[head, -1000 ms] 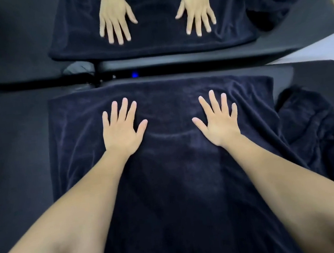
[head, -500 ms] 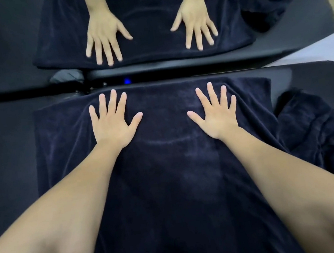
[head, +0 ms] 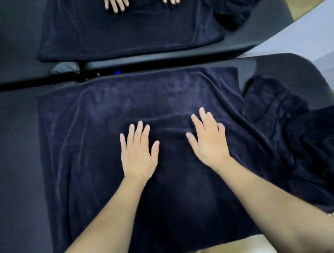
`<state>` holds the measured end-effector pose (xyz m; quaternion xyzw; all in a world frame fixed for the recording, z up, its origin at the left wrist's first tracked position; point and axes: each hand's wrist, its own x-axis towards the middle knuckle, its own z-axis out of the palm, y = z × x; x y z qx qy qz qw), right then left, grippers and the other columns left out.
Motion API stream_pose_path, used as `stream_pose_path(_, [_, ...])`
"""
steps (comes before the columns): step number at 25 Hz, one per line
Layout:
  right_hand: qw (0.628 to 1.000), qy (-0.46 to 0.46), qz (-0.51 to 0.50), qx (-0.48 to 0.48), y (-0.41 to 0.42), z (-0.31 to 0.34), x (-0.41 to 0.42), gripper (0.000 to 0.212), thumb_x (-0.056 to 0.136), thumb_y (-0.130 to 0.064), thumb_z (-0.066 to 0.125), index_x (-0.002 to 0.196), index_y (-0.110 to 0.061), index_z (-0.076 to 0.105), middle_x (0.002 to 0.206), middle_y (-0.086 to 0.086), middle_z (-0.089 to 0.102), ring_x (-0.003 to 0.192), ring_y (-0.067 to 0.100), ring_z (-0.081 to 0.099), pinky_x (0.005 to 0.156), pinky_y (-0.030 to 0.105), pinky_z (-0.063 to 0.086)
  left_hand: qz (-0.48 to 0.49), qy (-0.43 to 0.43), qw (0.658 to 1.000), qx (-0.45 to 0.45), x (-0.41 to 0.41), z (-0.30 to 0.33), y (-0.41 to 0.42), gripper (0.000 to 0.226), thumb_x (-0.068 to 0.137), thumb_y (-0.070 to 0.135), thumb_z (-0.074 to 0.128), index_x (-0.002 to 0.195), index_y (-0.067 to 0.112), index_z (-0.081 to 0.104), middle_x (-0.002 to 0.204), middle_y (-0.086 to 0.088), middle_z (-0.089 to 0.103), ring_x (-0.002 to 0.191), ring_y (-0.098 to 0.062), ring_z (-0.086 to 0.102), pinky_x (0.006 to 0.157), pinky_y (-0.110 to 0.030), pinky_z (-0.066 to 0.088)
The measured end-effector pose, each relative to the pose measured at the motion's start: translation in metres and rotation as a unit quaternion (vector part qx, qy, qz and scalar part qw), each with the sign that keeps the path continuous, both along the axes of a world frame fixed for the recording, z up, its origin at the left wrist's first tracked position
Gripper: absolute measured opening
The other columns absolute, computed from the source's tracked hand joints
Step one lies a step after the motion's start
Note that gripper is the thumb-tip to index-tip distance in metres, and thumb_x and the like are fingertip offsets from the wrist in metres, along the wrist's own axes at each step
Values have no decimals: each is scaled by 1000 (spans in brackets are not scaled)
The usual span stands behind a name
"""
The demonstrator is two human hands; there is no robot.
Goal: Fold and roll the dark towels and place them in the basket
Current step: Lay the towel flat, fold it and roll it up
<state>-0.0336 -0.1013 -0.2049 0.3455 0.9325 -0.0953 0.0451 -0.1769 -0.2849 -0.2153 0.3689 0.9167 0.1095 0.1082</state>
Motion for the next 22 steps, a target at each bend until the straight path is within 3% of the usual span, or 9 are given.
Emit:
stream_pose_path(6, [995, -58, 71, -47, -109, 6, 118, 65, 101, -53, 30, 155, -17, 37, 167, 9, 19, 152, 29, 26, 112, 52, 37, 3, -9, 1000, -14, 138, -4, -89, 64, 103, 51, 24, 153, 16, 43, 164, -2, 32, 154, -24, 21, 125, -51, 16])
stream_pose_path(11, [984, -90, 134, -72, -169, 9, 166, 64, 104, -51, 28, 159, -19, 24, 170, 7, 4, 155, 28, 10, 118, 52, 26, 167, 3, 986, 4, 180, -6, -185, 63, 103, 49, 27, 151, 11, 44, 162, -5, 34, 153, -27, 21, 125, -50, 16])
stream_pose_path(16, [961, -84, 238, -114, -243, 16, 143, 62, 106, -50, 29, 161, -24, 14, 170, 1, -8, 156, 25, -2, 121, 50, 15, 356, -12, 934, 30, 169, -1, -255, 59, 103, 39, 46, 154, 10, 37, 165, -8, 27, 154, -28, 16, 122, -57, 12])
stream_pose_path(18, [947, -81, 283, -125, -275, 21, 121, 61, 107, -50, 29, 161, -24, 15, 170, 0, -6, 156, 25, -2, 121, 49, 14, 417, -21, 907, 59, 158, 3, -269, 62, 101, 39, 52, 154, 10, 36, 165, -10, 28, 152, -33, 22, 120, -53, 18])
stream_pose_path(22, [932, -87, 310, -165, -328, 28, 72, 59, 108, -48, 28, 161, -24, 17, 170, -2, -1, 156, 24, -4, 122, 48, 13, 549, -75, 816, 164, 144, 1, -289, 67, 96, 36, 64, 153, 15, 37, 157, -4, 36, 134, -33, 43, 106, -45, 38])
